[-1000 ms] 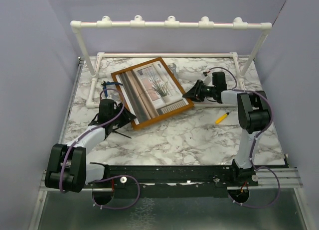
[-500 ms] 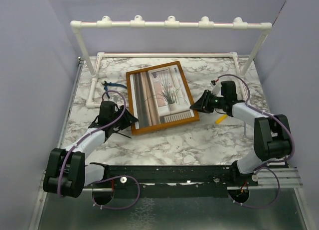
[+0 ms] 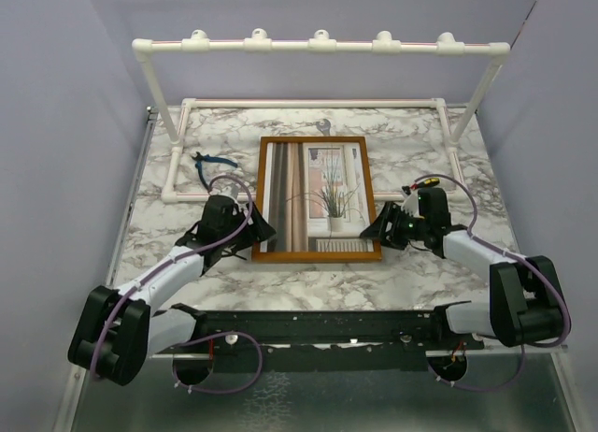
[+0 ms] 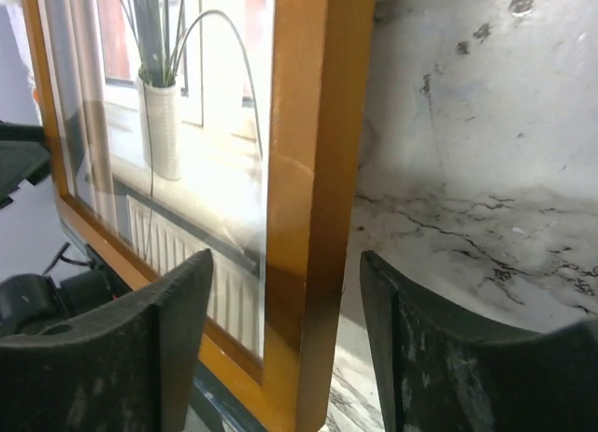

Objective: Take the photo out of the frame

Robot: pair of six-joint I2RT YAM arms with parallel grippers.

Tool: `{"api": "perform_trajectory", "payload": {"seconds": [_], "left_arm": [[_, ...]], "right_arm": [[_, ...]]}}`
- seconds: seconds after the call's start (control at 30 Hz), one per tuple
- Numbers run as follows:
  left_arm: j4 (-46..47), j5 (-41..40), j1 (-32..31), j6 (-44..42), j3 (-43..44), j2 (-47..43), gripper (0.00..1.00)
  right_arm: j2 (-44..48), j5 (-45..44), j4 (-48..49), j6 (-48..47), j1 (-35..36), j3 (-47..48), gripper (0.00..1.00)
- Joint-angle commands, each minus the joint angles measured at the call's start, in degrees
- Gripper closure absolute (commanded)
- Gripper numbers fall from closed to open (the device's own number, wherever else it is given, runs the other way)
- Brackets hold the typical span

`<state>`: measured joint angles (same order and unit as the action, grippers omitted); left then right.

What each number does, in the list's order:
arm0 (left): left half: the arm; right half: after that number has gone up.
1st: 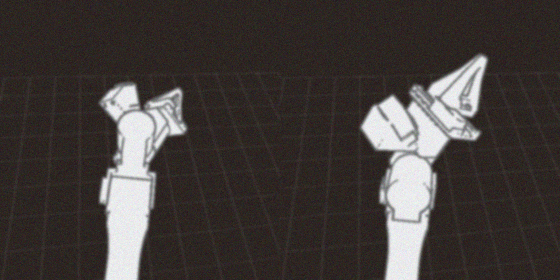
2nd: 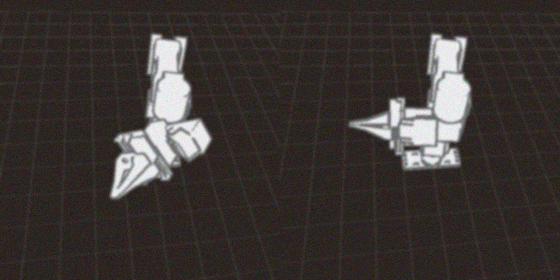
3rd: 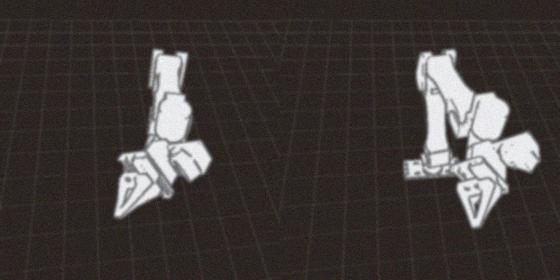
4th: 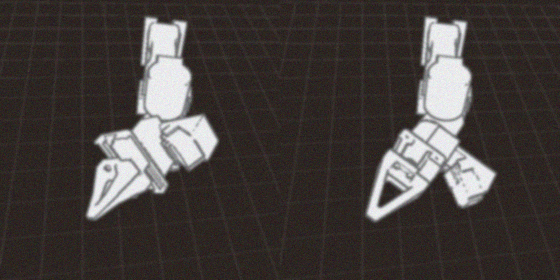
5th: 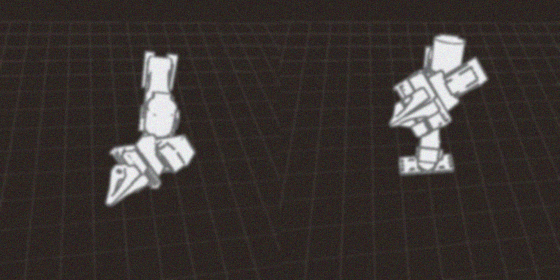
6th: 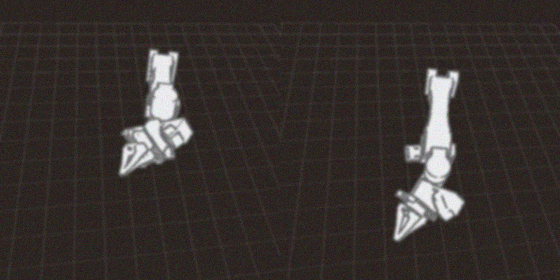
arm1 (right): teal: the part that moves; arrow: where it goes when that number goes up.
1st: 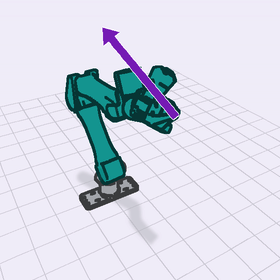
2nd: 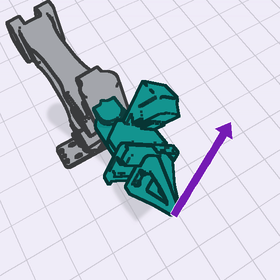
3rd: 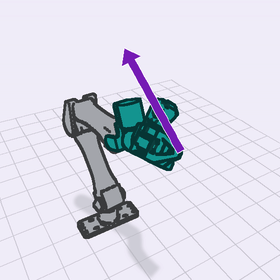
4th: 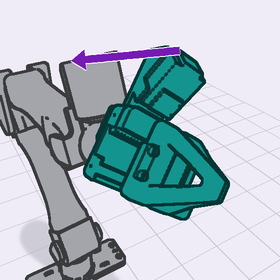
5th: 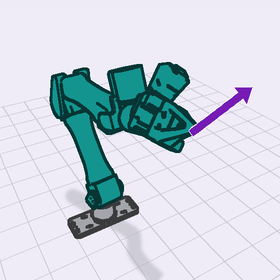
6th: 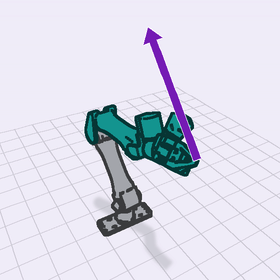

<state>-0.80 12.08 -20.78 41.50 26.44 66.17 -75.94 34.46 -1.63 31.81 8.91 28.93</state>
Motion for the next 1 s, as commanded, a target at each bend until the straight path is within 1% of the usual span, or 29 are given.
{"api": "perform_trajectory", "payload": {"seconds": [0.0, 0.1, 0.17, 0.3, 0.37, 0.43, 0.47, 0.53, 0.57, 0.63, 0.73, 0.8, 0.9, 0.97], "left_arm": [[-6.1, -7.9, -0.8, -0.4, 1.3, -4.6, 0.20], [-7.9, -10.7, -0.8, -0.5, 1.3, -6.9, 0.11], [-9.3, -13.0, -0.7, -0.6, 1.2, -8.1, 0.02], [-15.5, -22.6, -0.8, 0.6, 2.3, -12.1, 0.01], [-17.1, -25.4, -0.8, 1.1, 2.6, -15.2, 0.01], [-17.2, -26.5, -0.7, 1.1, 2.7, -18.6, 0.01], [-18.2, -27.6, -0.8, 3.5, 2.7, -20.2, 0.01], [-23.2, -32.8, -0.4, 9.6, 2.4, -23.7, 0.01], [-23.3, -33.0, -0.1, 8.9, 2.0, -25.4, 0.01], [-19.8, -29.8, -0.1, 4.9, 1.1, -27.9, 0.01], [-19.1, -25.7, -0.1, 1.6, 2.4, -27.7, 0.01], [-18.7, -21.3, -0.2, -0.1, 4.0, -25.1, 0.01], [-18.6, -14.8, -0.6, -1.5, 6.9, -19.4, 0.01], [-18.3, -12.3, -1.7, -2.0, 8.4, -16.4, 0.02]], "right_arm": [[4.0, -3.2, 3.6, 0.9, 0.7, -2.7, 0.28], [5.7, -6.8, 2.9, 0.5, 0.7, -2.7, 0.22], [5.8, -9.2, 1.9, -0.1, 0.7, -1.9, 0.20], [4.7, -12.7, 0.1, -1.6, 0.7, 0.4, 0.18], [4.3, -13.1, -0.2, -2.3, 0.7, 1.4, 0.20], [4.5, -13.7, -0.7, -2.9, 0.7, 2.1, 0.24], [4.5, -14.0, -0.9, -3.2, 0.7, 2.3, 0.26], [4.7, -14.6, -1.5, -3.7, 0.7, 2.8, 0.28], [4.6, -14.7, -1.7, -3.8, 0.7, 3.0, 0.29], [4.1, -14.4, -2.1, -4.1, 0.7, 3.7, 0.34], [3.4, -13.4, -1.8, -4.1, 0.7, 3.9, 0.42], [3.0, -13.2, -1.3, -4.1, 0.7, 3.6, 0.47], [1.9, -12.7, -0.6, -4.2, 0.7, 3.2, 0.49], [0.5, -11.9, -0.2, -4.1, 0.7, 3.0, 0.50]]}}
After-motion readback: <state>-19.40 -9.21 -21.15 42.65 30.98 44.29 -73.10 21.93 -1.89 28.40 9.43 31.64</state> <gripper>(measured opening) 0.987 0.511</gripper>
